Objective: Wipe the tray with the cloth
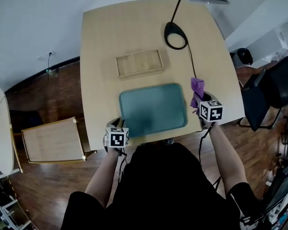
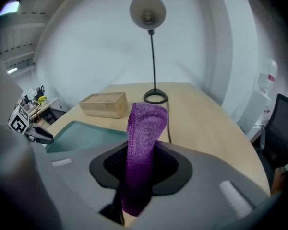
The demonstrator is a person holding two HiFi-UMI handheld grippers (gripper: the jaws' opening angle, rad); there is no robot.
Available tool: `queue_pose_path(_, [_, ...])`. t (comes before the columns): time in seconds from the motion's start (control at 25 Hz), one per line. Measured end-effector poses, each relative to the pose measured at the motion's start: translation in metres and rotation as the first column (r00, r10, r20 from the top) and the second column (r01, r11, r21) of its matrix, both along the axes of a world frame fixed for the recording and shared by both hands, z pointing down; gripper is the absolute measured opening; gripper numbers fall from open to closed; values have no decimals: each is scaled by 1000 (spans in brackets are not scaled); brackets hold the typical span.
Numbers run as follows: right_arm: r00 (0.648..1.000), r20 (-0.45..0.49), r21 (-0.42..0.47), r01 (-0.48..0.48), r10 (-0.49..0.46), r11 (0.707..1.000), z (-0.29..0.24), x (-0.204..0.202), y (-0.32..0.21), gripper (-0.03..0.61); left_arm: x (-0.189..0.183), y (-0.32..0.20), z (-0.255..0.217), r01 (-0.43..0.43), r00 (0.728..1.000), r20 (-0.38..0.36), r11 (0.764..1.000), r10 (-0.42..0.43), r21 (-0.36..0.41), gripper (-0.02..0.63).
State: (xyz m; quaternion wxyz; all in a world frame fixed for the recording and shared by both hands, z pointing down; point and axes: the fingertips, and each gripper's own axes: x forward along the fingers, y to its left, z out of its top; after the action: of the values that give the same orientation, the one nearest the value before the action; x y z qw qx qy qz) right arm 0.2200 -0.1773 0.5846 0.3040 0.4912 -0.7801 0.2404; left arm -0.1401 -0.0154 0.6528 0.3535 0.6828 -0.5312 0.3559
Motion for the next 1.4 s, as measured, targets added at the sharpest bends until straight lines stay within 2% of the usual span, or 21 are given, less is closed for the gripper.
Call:
queue_pose_path(0.12, [995, -71, -62, 69, -74, 996, 23, -34, -2, 104, 9, 19, -2, -23, 1000, -6, 1000, 23, -16, 129])
queue_pose_path(0.32, [979, -150, -131, 120, -139, 984, 56, -60, -16, 104, 20, 50, 6, -9, 1000, -12, 996, 8, -92, 115])
queue_pose_path(0.52, [960, -220, -136, 145, -173, 980, 72, -79, -21, 104, 21, 42, 8, 92, 994, -58, 994, -96, -63, 87])
queue_pose_path(0.6, [956, -230, -134, 155, -183, 979, 63, -96, -19, 104, 21, 44, 7, 89, 992, -81, 994, -93, -60, 87])
queue_pose_path(0.68, [958, -216, -152, 157, -188, 976, 65, -114, -15, 104, 21, 47, 7, 73, 990, -112, 995, -79, -62, 87])
queue_pose_path(0.8, [972, -145, -197, 155, -185, 968, 80, -144, -10, 104, 22, 46, 7, 35, 988, -150, 997, -45, -65, 92])
queue_pose_path(1.04, [974, -98, -223, 177, -203, 959, 85, -204, 2, 104, 26, 47, 6, -50, 974, -224, 995, 30, -84, 100])
queue_pose_path(1.24, [963, -51, -231, 247, -266, 941, 78, -256, 14, 106, 27, 46, 4, -90, 963, -261, 991, 60, -102, 103])
queue_pose_path(1.4, [938, -17, -237, 334, -347, 912, 76, -305, 31, 107, 30, 47, 3, -115, 958, -276, 987, 79, -116, 106])
